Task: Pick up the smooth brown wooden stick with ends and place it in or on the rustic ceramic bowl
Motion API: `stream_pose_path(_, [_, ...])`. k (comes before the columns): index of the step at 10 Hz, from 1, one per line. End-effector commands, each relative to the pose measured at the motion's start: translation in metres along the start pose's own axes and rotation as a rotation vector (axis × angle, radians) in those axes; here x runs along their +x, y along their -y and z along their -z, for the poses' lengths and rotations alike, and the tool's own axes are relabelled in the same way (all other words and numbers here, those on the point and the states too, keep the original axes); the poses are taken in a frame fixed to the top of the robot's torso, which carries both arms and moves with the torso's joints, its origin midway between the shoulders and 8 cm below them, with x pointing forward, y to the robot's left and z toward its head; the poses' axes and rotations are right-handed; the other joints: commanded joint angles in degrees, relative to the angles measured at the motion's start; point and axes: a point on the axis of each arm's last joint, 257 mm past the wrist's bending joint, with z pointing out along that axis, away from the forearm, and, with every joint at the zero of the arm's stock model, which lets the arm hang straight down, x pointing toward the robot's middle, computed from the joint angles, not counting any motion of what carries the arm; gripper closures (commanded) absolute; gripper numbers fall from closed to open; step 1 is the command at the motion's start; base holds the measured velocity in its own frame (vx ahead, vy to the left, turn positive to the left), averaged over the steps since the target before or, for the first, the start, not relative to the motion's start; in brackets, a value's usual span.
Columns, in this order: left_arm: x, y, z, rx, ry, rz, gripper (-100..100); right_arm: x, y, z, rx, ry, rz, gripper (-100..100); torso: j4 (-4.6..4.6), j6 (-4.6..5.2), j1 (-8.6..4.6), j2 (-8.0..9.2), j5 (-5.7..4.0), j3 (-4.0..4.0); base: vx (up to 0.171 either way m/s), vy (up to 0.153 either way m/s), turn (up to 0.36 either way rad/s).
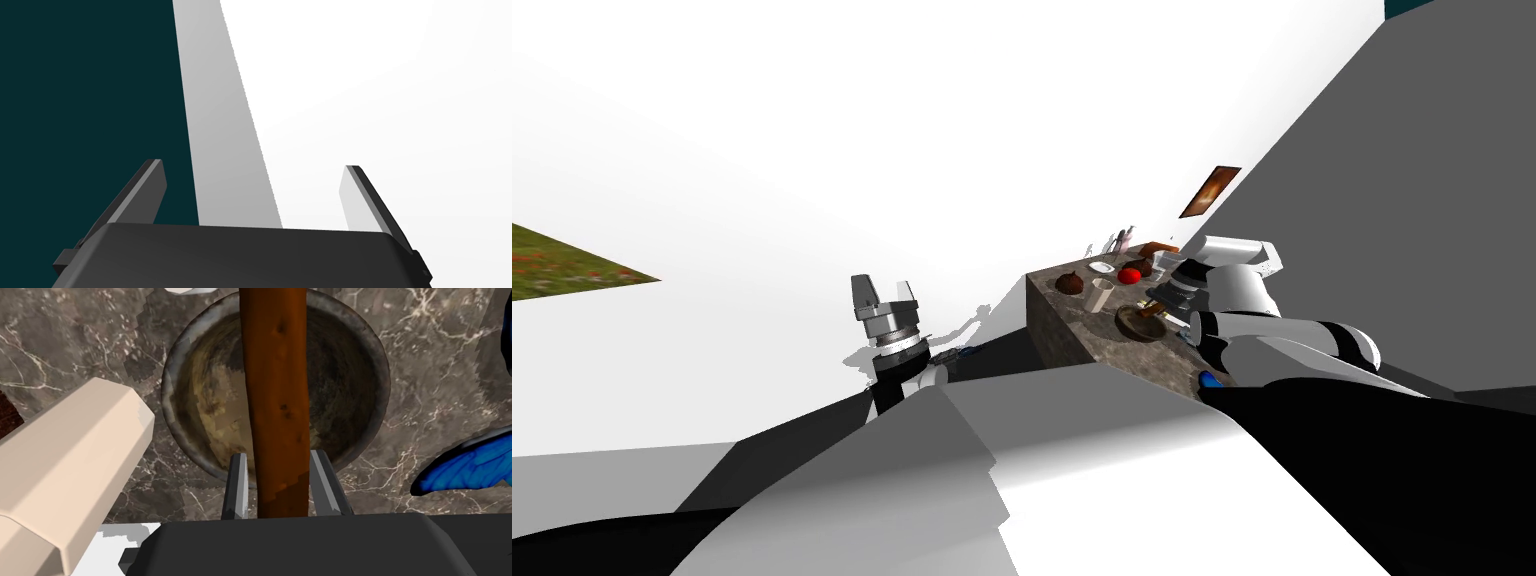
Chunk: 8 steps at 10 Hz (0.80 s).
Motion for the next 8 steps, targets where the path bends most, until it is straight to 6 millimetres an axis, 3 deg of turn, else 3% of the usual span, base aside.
stream_pose_path(1, [0.0, 0.0, 0.0, 0.0, 0.0, 0.0, 0, 0.0, 0.0, 0.0, 0.0, 0.0, 0.0, -100, 0.0, 0.0, 0.0, 0.0, 0.0, 0.0, 0.0, 0.0, 0.0])
stream_pose_path(5, [0.0, 0.0, 0.0, 0.0, 0.0, 0.0, 0, 0.0, 0.0, 0.0, 0.0, 0.0, 0.0, -100, 0.01, 0.0, 0.0, 0.05, 0.0, 0.03, 0.0, 0.0, 0.0])
stream_pose_path(6, [0.0, 0.0, 0.0, 0.0, 0.0, 0.0, 0, 0.0, 0.0, 0.0, 0.0, 0.0, 0.0, 0, 0.01, 0.0, 0.0, 0.05, 0.0, 0.03, 0.0, 0.0, 0.0])
stream_pose_path(7, [0.0, 0.0, 0.0, 0.0, 0.0, 0.0, 0, 0.004, -0.003, 0.011, 0.001, -0.001, -0.018, -100, 0.01, 0.0, 0.0, 0.05, 0.0, 0.03, -0.036, -0.008, 0.146])
stream_pose_path(8, [0.0, 0.0, 0.0, 0.0, 0.0, 0.0, 0, 0.006, -0.005, 0.017, 0.002, -0.002, -0.027, -100, 0.03, -0.04, -0.01, 0.14, 0.01, 0.08, -0.066, -0.02, 0.161])
